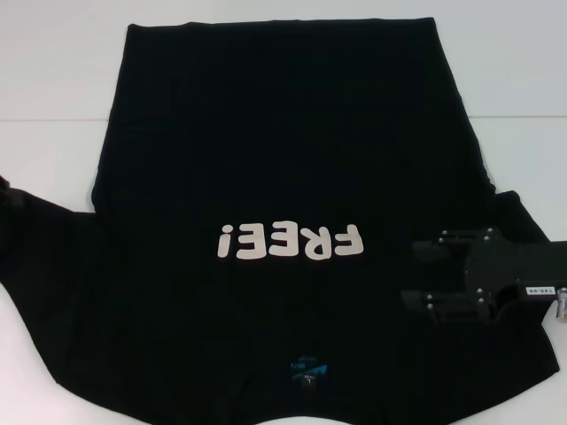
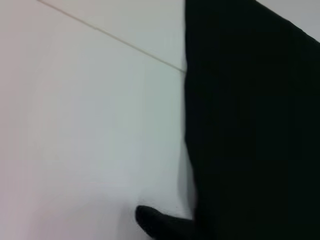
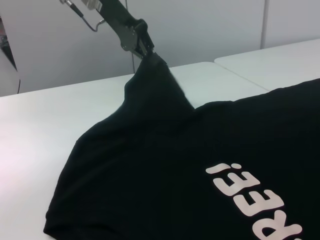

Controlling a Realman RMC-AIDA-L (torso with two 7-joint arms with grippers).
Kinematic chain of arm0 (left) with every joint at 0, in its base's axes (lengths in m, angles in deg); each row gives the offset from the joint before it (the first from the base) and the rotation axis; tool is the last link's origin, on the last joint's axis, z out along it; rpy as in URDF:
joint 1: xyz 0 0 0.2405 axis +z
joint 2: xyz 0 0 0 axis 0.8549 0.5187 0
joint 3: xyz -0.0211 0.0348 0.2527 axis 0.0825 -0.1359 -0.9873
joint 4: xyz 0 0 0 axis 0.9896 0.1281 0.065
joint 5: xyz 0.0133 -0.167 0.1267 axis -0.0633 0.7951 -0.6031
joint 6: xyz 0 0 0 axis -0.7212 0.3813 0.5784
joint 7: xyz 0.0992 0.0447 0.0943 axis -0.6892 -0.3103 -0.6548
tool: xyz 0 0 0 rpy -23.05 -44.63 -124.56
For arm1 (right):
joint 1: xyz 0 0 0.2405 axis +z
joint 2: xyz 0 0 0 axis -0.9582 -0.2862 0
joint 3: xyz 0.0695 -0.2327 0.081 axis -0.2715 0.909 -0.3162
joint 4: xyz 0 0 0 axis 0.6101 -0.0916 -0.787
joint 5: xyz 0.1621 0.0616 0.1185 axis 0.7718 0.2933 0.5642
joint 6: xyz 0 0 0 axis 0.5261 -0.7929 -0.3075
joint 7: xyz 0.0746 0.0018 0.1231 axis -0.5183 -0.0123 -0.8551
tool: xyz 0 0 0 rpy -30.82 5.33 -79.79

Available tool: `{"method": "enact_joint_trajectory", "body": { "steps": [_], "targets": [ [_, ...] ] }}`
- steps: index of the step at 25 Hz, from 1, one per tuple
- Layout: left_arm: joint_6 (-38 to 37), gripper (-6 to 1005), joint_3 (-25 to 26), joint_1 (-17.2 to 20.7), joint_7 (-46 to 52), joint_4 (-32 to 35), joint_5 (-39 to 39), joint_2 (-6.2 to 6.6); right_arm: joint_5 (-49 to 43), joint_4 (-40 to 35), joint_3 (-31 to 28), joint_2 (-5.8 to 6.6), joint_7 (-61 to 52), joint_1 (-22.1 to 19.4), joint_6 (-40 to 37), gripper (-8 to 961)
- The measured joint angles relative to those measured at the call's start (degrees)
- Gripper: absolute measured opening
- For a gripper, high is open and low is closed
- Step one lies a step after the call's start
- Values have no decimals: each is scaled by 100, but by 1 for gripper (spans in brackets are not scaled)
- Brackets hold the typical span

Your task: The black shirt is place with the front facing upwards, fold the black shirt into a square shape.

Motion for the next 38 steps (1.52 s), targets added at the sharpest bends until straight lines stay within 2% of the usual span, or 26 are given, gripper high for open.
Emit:
{"method": "enact_joint_trajectory", "body": {
  "steps": [10,14,17,22,26,30,33,36,38],
  "targets": [
    [-421,12,-3,-393,437,18,66,-221,0,0,46,-19,23,-50,-11,776],
    [-489,13,-18,-623,565,-11,69,-404,0,0,60,-28,25,-50,-22,776],
    [-429,37,-42,-705,561,-18,71,-603,0,0,93,-45,25,-50,-23,776],
    [-267,96,-9,-617,316,-42,304,-887,0,0,115,-72,25,-57,-19,775],
    [-311,164,22,-349,-118,-130,1188,-964,0,0,115,-87,25,-59,12,775],
    [-510,290,24,38,-1329,-246,2295,-1009,0,0,100,-90,24,-58,24,775],
    [-878,389,21,315,-2760,-225,2764,-1145,3,0,32,-88,-53,-60,70,775],
    [-1332,490,-53,586,-4347,-162,2979,-1348,16,0,-134,-87,-287,-72,122,776],
    [-1658,556,-312,802,-5685,-37,2982,-1528,13,-1,-282,-65,-558,-82,131,776]
  ]
}}
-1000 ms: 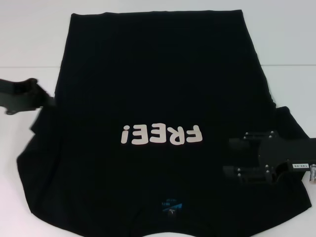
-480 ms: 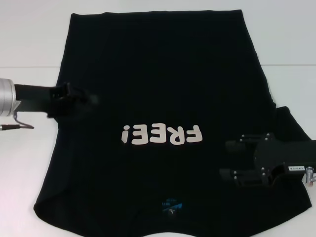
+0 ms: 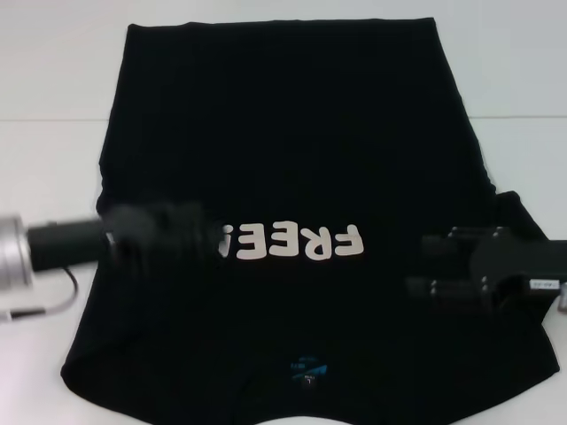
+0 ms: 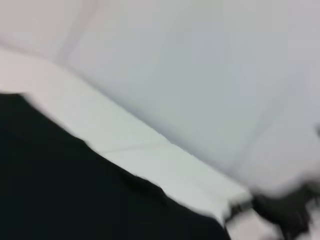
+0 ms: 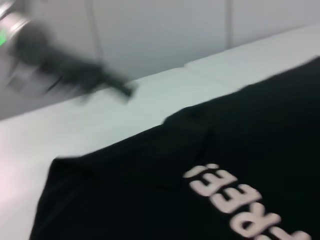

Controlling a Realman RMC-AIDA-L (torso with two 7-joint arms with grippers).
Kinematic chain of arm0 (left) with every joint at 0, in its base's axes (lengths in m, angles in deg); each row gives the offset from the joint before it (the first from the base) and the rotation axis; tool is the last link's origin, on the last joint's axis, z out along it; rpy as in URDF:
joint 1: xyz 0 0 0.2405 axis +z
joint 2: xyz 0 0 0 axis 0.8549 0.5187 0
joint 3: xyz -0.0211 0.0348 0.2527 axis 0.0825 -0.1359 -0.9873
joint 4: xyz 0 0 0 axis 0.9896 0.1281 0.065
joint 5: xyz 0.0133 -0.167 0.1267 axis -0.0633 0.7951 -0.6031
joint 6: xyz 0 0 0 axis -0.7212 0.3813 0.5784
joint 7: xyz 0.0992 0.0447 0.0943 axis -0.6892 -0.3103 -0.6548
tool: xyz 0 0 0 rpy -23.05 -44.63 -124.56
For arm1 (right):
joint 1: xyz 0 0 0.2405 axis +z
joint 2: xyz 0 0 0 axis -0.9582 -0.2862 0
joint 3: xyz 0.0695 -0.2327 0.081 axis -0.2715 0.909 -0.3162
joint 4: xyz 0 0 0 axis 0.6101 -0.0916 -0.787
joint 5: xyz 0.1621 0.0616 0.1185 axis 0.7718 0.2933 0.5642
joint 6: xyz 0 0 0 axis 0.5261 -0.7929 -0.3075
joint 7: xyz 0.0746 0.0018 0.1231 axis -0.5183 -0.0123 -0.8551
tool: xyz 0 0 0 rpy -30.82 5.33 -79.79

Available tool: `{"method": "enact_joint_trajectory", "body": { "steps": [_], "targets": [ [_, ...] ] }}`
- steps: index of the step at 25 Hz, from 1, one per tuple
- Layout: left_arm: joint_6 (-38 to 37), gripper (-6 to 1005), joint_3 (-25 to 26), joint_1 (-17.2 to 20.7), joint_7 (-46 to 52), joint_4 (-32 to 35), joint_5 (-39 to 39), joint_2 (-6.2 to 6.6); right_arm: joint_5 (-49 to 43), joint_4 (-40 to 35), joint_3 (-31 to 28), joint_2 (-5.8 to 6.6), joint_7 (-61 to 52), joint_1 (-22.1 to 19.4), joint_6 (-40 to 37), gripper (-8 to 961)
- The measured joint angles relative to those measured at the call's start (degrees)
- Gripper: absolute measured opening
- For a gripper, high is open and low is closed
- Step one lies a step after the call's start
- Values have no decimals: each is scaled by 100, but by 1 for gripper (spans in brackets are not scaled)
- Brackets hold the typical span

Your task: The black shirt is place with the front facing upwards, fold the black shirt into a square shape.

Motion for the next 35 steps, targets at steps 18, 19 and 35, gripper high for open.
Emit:
{"method": "enact_joint_trajectory", "body": {
  "steps": [18,19,35],
  "targets": [
    [-52,875,-706,459,-2393,145,-82,-337,-2735,-2913,-731,335,-6695,114,-1048,776],
    [-40,875,-735,457,-2395,145,-100,-330,-2995,-2917,-789,334,-6821,227,-1115,776],
    [-30,875,-797,460,-2408,145,-303,-312,-4552,-1622,-348,267,-7241,880,121,776]
  ]
}}
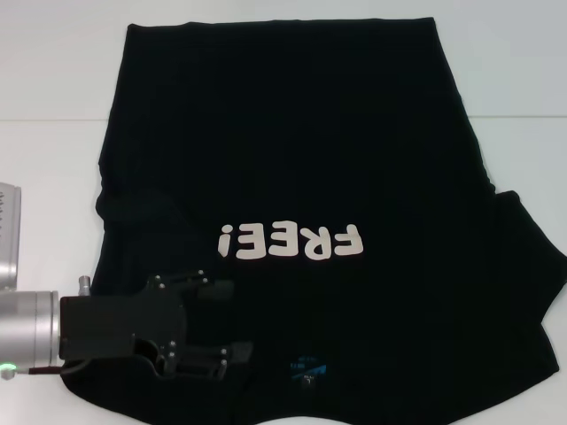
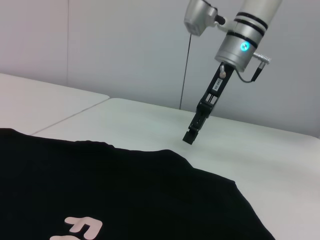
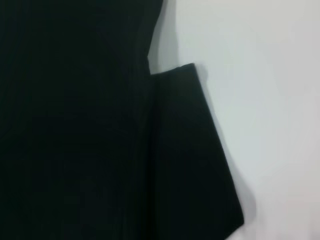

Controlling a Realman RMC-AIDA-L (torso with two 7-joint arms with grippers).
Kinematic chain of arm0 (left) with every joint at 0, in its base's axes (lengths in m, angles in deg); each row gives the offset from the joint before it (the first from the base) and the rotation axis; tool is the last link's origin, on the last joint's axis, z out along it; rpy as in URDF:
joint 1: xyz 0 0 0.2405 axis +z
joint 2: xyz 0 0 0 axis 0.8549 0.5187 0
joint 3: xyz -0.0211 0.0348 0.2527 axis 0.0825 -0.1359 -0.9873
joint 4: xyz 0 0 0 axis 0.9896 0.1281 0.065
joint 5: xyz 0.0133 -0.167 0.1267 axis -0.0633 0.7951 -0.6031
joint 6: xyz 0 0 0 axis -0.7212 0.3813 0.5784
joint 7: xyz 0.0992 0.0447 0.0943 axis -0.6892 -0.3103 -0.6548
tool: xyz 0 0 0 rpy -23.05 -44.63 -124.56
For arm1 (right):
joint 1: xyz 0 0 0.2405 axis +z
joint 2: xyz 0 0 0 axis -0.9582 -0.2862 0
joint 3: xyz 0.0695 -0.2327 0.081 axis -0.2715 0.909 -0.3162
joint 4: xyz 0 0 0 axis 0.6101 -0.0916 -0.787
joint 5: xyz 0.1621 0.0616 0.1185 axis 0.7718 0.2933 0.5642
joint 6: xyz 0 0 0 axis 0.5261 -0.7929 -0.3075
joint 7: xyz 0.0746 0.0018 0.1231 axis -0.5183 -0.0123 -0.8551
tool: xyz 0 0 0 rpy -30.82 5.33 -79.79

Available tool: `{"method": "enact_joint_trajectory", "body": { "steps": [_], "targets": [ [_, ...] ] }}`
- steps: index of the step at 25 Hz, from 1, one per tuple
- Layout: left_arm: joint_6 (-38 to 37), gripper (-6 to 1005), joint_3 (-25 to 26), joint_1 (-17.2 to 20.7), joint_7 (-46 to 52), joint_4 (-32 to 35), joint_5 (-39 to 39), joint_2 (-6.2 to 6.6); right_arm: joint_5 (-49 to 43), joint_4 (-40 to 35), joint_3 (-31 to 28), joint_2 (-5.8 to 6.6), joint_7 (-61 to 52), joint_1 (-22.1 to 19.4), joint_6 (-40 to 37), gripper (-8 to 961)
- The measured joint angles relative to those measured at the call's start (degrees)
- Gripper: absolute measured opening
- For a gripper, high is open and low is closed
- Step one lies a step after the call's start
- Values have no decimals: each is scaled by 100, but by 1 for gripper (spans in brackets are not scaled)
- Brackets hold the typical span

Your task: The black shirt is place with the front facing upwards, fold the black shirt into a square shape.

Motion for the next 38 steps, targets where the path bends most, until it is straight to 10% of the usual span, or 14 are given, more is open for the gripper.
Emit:
{"method": "enact_joint_trajectory", "body": {
  "steps": [38],
  "targets": [
    [65,875,0,-23,42,-27,-57,8,-49,1122,176,50,3,325,1018,739]
  ]
}}
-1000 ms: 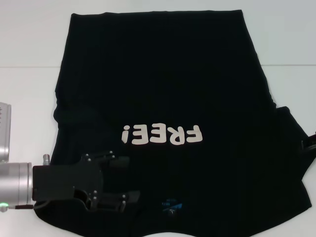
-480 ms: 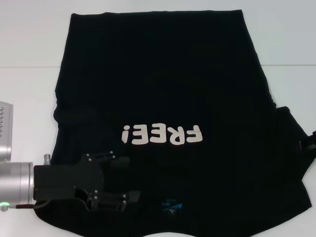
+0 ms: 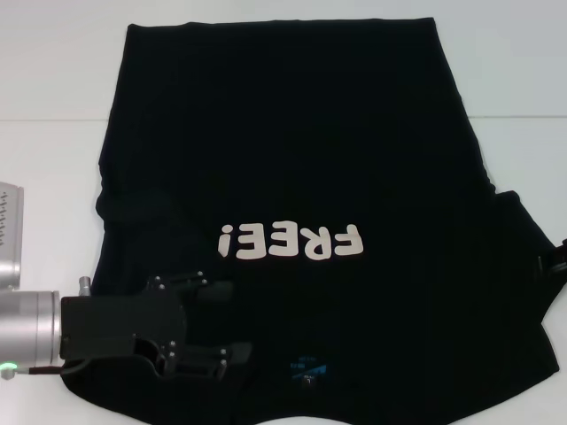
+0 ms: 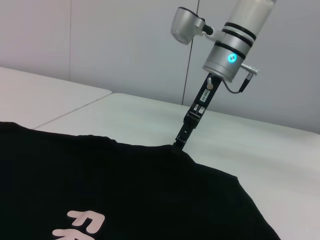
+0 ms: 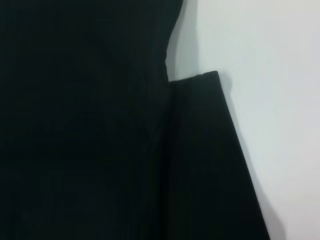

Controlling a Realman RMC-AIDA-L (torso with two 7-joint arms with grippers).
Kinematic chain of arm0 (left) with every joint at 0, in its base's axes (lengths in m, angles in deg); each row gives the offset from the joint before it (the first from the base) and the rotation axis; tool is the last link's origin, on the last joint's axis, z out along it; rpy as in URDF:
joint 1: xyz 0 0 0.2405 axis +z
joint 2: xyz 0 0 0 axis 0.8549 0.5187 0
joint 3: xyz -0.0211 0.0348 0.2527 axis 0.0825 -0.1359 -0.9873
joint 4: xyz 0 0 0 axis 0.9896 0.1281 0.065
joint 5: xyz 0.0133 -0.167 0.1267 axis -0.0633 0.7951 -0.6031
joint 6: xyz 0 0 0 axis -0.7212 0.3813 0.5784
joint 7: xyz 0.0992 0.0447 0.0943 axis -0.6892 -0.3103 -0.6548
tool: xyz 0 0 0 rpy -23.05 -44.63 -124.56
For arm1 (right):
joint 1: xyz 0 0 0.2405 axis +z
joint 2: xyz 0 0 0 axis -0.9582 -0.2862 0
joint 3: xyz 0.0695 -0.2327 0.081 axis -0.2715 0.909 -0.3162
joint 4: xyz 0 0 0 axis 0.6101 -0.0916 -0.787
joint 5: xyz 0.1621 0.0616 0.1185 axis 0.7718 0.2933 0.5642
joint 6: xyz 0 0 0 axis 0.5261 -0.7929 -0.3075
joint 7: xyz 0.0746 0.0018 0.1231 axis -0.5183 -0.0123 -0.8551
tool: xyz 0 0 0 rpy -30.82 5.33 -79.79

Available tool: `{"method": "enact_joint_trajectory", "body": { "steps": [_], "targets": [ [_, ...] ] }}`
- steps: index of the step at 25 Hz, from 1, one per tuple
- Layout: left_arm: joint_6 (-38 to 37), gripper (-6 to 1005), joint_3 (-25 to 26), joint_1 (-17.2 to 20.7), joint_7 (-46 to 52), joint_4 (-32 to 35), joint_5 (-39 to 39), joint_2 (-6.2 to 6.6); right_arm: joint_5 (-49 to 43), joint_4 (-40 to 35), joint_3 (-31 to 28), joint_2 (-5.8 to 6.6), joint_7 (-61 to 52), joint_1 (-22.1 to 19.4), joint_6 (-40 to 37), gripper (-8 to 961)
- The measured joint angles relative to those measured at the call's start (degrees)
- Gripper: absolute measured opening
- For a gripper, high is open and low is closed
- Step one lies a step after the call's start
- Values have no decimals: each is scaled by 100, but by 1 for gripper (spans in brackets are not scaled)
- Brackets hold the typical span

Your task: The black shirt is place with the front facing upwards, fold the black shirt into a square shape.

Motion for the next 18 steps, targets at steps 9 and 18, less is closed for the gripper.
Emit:
{"method": "enact_joint_trajectory", "body": {
  "steps": [9,18],
  "targets": [
    [5,876,0,0,2,-4,0,0,0,84,160,21,-41,22,97,693],
    [9,875,0,7,2,-6,0,8,1,90,496,21,-211,32,199,648]
  ]
}}
